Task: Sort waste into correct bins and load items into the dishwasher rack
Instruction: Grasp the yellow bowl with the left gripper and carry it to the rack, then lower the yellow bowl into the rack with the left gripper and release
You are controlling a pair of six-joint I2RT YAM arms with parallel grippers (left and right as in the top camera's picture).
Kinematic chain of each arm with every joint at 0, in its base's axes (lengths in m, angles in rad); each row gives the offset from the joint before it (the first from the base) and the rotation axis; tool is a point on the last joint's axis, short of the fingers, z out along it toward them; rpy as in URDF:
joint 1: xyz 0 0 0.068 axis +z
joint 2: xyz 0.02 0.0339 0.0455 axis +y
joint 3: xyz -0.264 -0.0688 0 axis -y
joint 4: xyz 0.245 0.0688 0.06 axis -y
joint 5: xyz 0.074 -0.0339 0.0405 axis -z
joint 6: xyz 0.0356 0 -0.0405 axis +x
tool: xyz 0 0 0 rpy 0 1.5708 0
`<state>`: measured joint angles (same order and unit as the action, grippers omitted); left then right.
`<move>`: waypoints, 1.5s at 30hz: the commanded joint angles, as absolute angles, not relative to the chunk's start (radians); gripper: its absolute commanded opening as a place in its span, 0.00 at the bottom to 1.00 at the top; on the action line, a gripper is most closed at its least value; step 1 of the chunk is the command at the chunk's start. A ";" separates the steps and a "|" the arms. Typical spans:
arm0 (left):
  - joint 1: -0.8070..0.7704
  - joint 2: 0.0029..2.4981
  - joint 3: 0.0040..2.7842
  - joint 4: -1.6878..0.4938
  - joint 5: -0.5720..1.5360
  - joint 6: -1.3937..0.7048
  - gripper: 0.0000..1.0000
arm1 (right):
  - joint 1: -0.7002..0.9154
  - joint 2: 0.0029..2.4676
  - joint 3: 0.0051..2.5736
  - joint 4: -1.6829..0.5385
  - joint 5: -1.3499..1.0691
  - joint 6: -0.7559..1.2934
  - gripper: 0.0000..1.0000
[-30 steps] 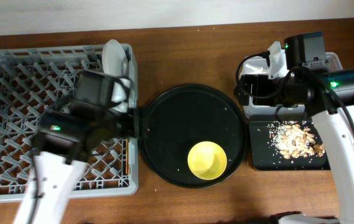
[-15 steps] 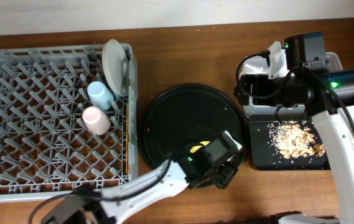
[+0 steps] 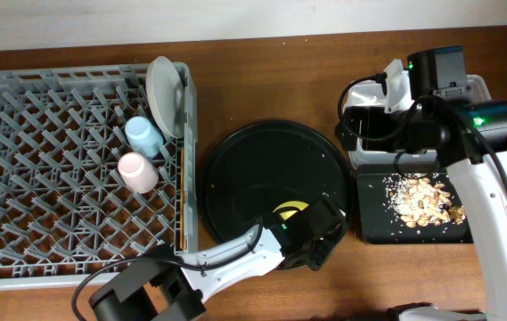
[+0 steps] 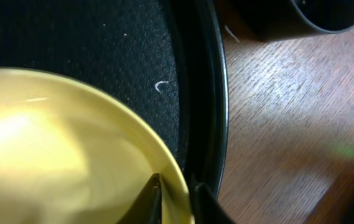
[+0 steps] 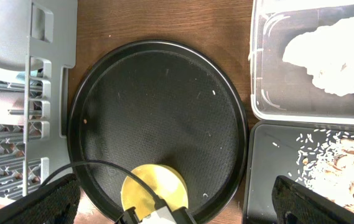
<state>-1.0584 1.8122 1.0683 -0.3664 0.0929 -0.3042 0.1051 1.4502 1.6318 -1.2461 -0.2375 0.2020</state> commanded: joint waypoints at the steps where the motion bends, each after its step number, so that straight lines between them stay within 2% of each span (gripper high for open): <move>1: -1.060 1.814 1.069 -0.367 0.081 -0.306 0.02 | 0.102 1.435 1.648 -1.245 -0.235 0.199 0.99; 4: -1.048 1.765 1.071 -0.376 0.080 -0.306 0.01 | 0.101 1.435 1.648 -1.245 -0.235 0.200 0.99; 8: -0.933 1.525 1.104 -0.503 0.098 -0.334 0.01 | 0.101 1.435 1.648 -1.245 -0.235 0.199 0.99; 11: -0.716 1.231 1.120 -0.583 0.336 -0.334 0.00 | 0.102 1.435 1.648 -1.245 -0.235 0.199 0.99; 13: -0.496 1.088 1.120 -0.625 0.588 -0.333 0.00 | 0.102 1.435 1.648 -1.245 -0.235 0.199 0.99; 15: -0.273 1.030 1.120 -0.767 0.752 -0.301 0.00 | 0.101 1.435 1.648 -1.245 -0.235 0.199 0.99; 16: -0.147 1.037 1.117 -0.848 0.863 -0.229 0.00 | 0.101 1.435 1.648 -1.245 -0.235 0.199 0.99; 19: 0.101 1.123 1.090 -0.931 1.259 -0.057 0.00 | 0.101 1.435 1.648 -1.245 -0.235 0.199 0.99; 22: 0.236 1.269 1.036 -0.934 1.532 0.049 0.00 | 0.101 1.435 1.648 -1.245 -0.235 0.199 0.99; 23: 0.267 1.314 1.003 -0.934 1.565 0.077 0.00 | 0.101 1.435 1.648 -1.245 -0.235 0.199 0.99; 28: 0.405 1.401 0.862 -0.933 1.499 0.156 0.00 | 0.101 1.435 1.648 -1.245 -0.235 0.199 0.99; 29: 0.412 1.401 0.849 -0.933 1.433 0.160 0.00 | 0.101 1.435 1.648 -1.245 -0.235 0.199 0.99; 33: 0.409 1.402 0.750 -0.885 1.481 0.160 0.00 | 0.101 1.435 1.648 -1.245 -0.235 0.199 0.99; 37: 0.417 1.402 0.735 -0.844 1.440 0.159 0.00 | 0.101 1.435 1.648 -1.245 -0.235 0.199 0.99; 40: 0.493 1.402 0.735 -0.842 1.306 0.159 0.00 | 0.101 1.435 1.648 -1.245 -0.235 0.199 0.99; 43: 0.558 1.402 0.735 -0.841 1.287 0.159 0.00 | 0.101 1.435 1.648 -1.245 -0.235 0.199 0.99; 44: 0.574 1.402 0.735 -0.835 1.257 0.159 0.01 | 0.101 1.435 1.648 -1.245 -0.235 0.199 0.99; 45: 0.586 1.402 0.735 -0.821 1.199 0.159 0.11 | 0.101 1.435 1.648 -1.245 -0.235 0.200 0.99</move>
<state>0.5400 1.4006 0.7498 -0.8524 1.4132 0.1345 0.1051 1.4502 1.6318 -1.2461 -0.2375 0.2020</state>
